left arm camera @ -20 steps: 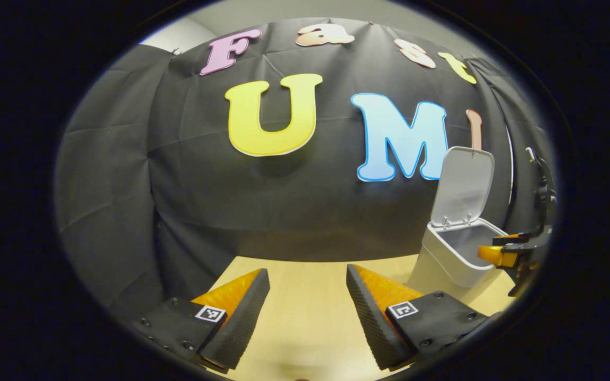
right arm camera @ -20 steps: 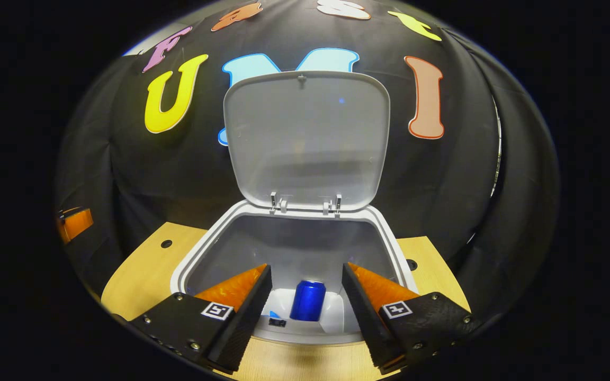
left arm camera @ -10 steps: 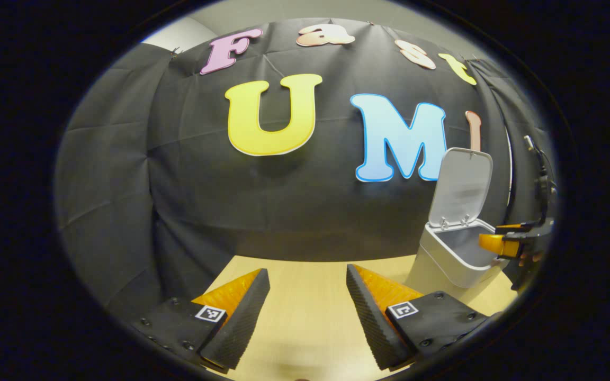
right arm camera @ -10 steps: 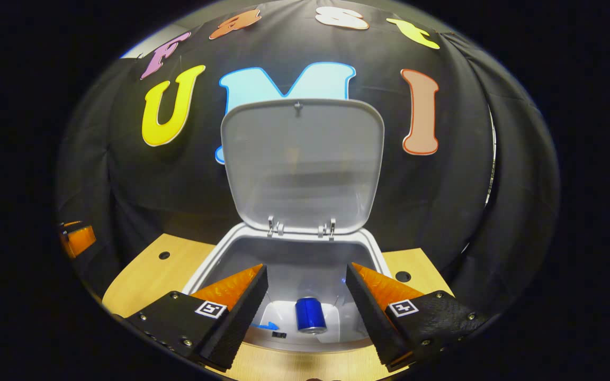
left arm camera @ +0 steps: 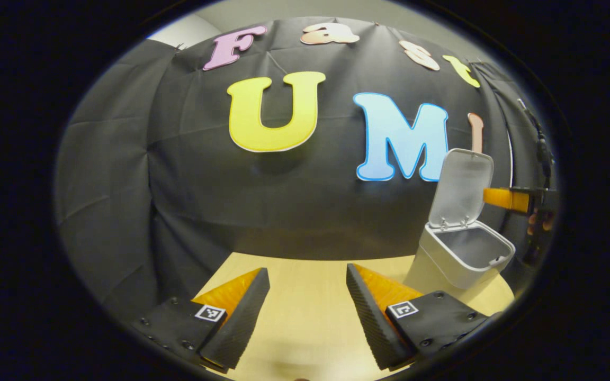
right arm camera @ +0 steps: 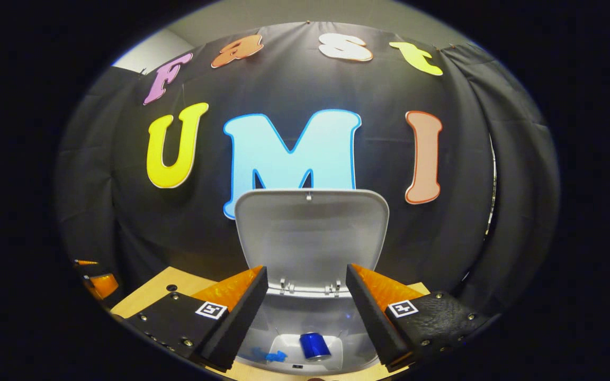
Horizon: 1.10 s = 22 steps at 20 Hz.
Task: Press the lid of the desktop garbage bin to open it, pick up the crumpled paper on the desktop and throw it into the bin, then pick up the pop can on the desktop and drop it into the bin, and finally close the garbage bin lid.
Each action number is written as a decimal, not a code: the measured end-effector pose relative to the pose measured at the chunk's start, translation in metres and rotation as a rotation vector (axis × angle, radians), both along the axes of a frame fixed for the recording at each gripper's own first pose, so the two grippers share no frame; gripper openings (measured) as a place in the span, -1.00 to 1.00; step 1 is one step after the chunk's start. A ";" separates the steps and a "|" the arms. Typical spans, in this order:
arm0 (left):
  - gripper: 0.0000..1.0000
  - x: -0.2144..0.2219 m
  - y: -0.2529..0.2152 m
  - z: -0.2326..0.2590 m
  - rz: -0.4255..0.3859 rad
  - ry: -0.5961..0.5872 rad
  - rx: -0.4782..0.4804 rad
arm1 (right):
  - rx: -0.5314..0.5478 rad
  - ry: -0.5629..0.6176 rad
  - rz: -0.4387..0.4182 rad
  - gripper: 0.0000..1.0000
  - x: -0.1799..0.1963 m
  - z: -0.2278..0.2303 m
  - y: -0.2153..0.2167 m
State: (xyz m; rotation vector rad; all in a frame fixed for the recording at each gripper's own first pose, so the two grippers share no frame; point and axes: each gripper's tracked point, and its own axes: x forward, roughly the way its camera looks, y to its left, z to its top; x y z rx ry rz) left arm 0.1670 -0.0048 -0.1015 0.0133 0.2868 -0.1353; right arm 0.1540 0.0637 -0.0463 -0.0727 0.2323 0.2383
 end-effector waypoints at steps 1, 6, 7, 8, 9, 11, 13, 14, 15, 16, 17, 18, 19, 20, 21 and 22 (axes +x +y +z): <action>0.96 0.000 0.000 -0.002 0.002 0.002 -0.002 | 0.005 -0.022 -0.001 0.89 0.004 0.010 0.002; 0.92 -0.001 0.004 -0.005 0.011 0.006 0.004 | 0.037 -0.130 -0.009 0.89 0.021 0.060 0.009; 0.92 -0.001 0.005 -0.005 0.013 0.008 0.003 | 0.043 -0.149 -0.007 0.89 0.025 0.068 0.011; 0.92 -0.001 0.005 -0.007 0.014 0.010 0.001 | 0.046 -0.166 -0.007 0.89 0.028 0.076 0.012; 0.92 -0.001 0.005 -0.008 0.016 0.012 -0.001 | 0.046 -0.183 -0.010 0.89 0.032 0.083 0.014; 0.92 -0.001 0.005 -0.010 0.019 0.013 -0.002 | 0.053 -0.211 -0.011 0.84 0.040 0.095 0.017; 0.92 -0.001 0.007 -0.009 0.024 0.012 -0.002 | 0.055 -0.219 -0.013 0.88 0.049 0.098 0.021; 0.92 -0.001 0.008 -0.010 0.026 0.012 -0.002 | 0.052 -0.218 -0.020 0.88 0.055 0.098 0.021; 0.92 -0.001 0.010 -0.010 0.030 0.012 0.001 | 0.047 -0.218 -0.026 0.89 0.061 0.097 0.021; 0.92 -0.001 0.012 -0.010 0.033 0.012 0.003 | 0.043 -0.219 -0.034 0.89 0.067 0.096 0.021; 0.92 -0.002 0.014 -0.010 0.036 0.012 0.003 | 0.038 -0.215 -0.044 0.89 0.073 0.094 0.021; 0.92 -0.002 0.015 -0.010 0.040 0.013 0.004 | 0.035 -0.206 -0.051 0.89 0.078 0.091 0.019; 0.92 -0.003 0.017 -0.010 0.043 0.013 0.003 | 0.035 -0.195 -0.055 0.89 0.083 0.088 0.019; 0.92 -0.003 0.019 -0.011 0.046 0.014 0.002 | 0.035 -0.183 -0.059 0.89 0.087 0.083 0.019; 0.92 -0.004 0.020 -0.011 0.048 0.016 0.001 | 0.038 -0.174 -0.065 0.89 0.090 0.080 0.017; 0.92 -0.004 0.021 -0.012 0.051 0.018 0.002 | 0.040 -0.160 -0.070 0.89 0.091 0.076 0.016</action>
